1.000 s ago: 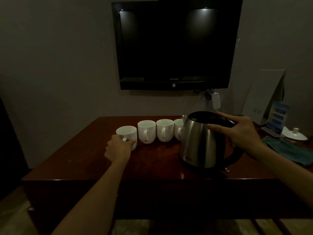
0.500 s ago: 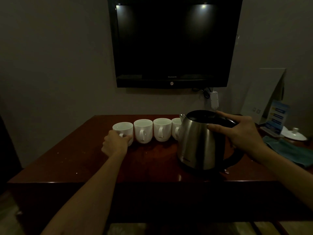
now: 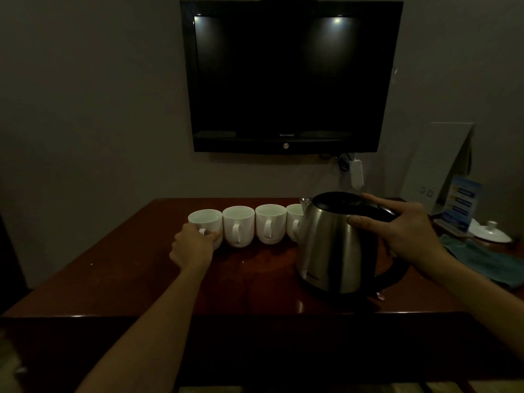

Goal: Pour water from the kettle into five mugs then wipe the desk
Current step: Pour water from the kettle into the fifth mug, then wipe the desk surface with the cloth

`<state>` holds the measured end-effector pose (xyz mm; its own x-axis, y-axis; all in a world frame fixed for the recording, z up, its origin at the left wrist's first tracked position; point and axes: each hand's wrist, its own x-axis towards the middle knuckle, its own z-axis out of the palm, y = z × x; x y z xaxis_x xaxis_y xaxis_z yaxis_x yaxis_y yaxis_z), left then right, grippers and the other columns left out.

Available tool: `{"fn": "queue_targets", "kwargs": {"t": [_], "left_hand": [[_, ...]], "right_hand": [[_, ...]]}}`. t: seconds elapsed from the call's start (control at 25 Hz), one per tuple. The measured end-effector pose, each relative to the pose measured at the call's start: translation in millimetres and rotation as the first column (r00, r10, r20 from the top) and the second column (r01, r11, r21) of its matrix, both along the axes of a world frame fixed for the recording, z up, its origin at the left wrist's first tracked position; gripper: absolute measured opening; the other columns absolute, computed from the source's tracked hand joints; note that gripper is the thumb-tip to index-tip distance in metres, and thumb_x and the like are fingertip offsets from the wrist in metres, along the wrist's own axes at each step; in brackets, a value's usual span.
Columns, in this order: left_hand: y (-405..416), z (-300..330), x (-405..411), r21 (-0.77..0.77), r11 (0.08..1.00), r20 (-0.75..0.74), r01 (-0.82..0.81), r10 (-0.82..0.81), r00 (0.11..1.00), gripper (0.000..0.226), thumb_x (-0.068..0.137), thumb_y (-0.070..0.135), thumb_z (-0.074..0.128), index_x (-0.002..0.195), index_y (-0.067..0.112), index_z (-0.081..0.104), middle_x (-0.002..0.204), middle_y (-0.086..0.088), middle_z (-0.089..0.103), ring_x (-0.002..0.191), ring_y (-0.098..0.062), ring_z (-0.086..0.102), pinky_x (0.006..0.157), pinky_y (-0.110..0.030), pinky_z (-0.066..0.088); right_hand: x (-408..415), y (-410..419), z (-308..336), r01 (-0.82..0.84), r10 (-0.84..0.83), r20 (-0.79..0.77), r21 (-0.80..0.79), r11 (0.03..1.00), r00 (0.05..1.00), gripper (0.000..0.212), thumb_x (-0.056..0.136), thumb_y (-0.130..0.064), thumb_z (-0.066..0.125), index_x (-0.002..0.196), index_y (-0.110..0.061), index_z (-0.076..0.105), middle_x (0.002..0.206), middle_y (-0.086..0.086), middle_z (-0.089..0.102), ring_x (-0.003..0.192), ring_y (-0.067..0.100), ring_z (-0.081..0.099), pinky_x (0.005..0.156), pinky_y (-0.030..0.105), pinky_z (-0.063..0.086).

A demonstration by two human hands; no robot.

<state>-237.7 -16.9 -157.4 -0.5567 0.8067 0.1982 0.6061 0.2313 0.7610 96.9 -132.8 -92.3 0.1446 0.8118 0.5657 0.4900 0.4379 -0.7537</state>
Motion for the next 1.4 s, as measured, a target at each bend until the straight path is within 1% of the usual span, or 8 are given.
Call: {"fn": "queue_targets", "kwargs": {"t": [0.16,0.36,0.52,0.68,0.88,1.0,1.16,1.4], "left_hand": [[0,2,2,-0.002,1.0,0.0,-0.002,0.002,1.0,0.063,0.082,0.038,0.078,0.13,0.005,0.054,0.126,-0.017,0.062,0.114,-0.034,0.061,0.085,-0.044,0.05],[-1,6,2,-0.03,1.0,0.017,0.004,-0.004,1.0,0.066,0.083,0.038,0.077,0.134,0.004,0.051,0.13,-0.018,0.06,0.117,-0.035,0.059,0.086,-0.044,0.049],[-6,7,2,-0.041,0.999,0.045,0.021,-0.02,0.999,0.068,0.083,0.038,0.077,0.137,0.005,0.049,0.133,-0.019,0.058,0.12,-0.036,0.057,0.087,-0.046,0.048],[-14,13,0,-0.055,0.998,0.046,0.011,-0.009,0.999,0.086,0.079,0.041,0.08,0.145,0.007,0.037,0.141,-0.021,0.049,0.127,-0.039,0.05,0.095,-0.054,0.047],[-41,29,10,0.14,0.99,-0.076,0.014,-0.004,0.997,0.087,0.082,0.043,0.076,0.152,0.013,0.032,0.148,-0.018,0.041,0.134,-0.036,0.043,0.098,-0.056,0.044],[-50,46,36,0.263,0.923,-0.195,0.28,-0.234,0.953,0.07,0.087,0.038,0.071,0.147,0.015,0.042,0.14,-0.012,0.052,0.126,-0.03,0.051,0.1,-0.052,0.046],[-61,64,79,0.104,0.759,-0.199,0.643,-0.617,0.761,0.067,0.087,0.031,0.07,0.148,0.02,0.043,0.142,-0.006,0.053,0.124,-0.026,0.053,0.1,-0.042,0.047],[-75,68,115,-0.058,0.596,-0.13,0.801,-0.8,0.585,0.082,0.083,0.017,0.075,0.152,0.022,0.032,0.147,-0.01,0.044,0.118,-0.03,0.057,0.094,-0.05,0.054]], "right_hand": [[0,-1,2,-0.019,0.019,0.007,0.003,1.0,1.0,0.075,0.061,-0.033,0.082,0.131,-0.011,0.063,0.09,0.003,0.07,0.054,-0.015,0.06,0.051,0.003,0.045],[-2,-1,2,-0.025,0.025,-0.007,-0.004,1.0,1.0,0.07,0.064,-0.029,0.082,0.13,-0.012,0.063,0.084,0.001,0.067,0.047,-0.015,0.056,0.046,0.002,0.041],[0,1,1,-0.021,0.021,0.032,-0.016,1.0,0.999,0.08,0.059,-0.042,0.082,0.131,-0.015,0.062,0.106,0.006,0.071,0.061,-0.011,0.061,0.056,0.005,0.048],[5,0,-2,-0.034,0.034,0.002,-0.045,0.998,0.999,0.083,0.059,-0.047,0.083,0.133,-0.016,0.061,0.125,0.004,0.067,0.111,0.015,0.064,0.093,0.034,0.055],[6,-2,-1,-0.041,0.041,0.003,-0.081,0.996,0.999,0.088,0.058,-0.053,0.083,0.135,-0.018,0.058,0.132,0.003,0.064,0.122,0.019,0.059,0.1,0.045,0.053],[5,-6,1,-0.029,0.031,0.016,-0.097,0.995,0.999,0.095,0.054,-0.063,0.082,0.135,-0.02,0.058,0.134,0.003,0.062,0.124,0.019,0.057,0.102,0.047,0.051],[4,-12,6,-0.012,0.019,0.047,-0.155,0.988,0.999,0.082,0.07,-0.05,0.082,0.141,-0.023,0.052,0.138,0.004,0.058,0.126,0.022,0.055,0.101,0.045,0.052],[4,-15,8,0.024,-0.004,0.096,-0.204,0.979,0.995,0.082,0.073,-0.043,0.083,0.144,-0.023,0.049,0.14,0.002,0.057,0.128,0.022,0.053,0.099,0.041,0.053]]}}
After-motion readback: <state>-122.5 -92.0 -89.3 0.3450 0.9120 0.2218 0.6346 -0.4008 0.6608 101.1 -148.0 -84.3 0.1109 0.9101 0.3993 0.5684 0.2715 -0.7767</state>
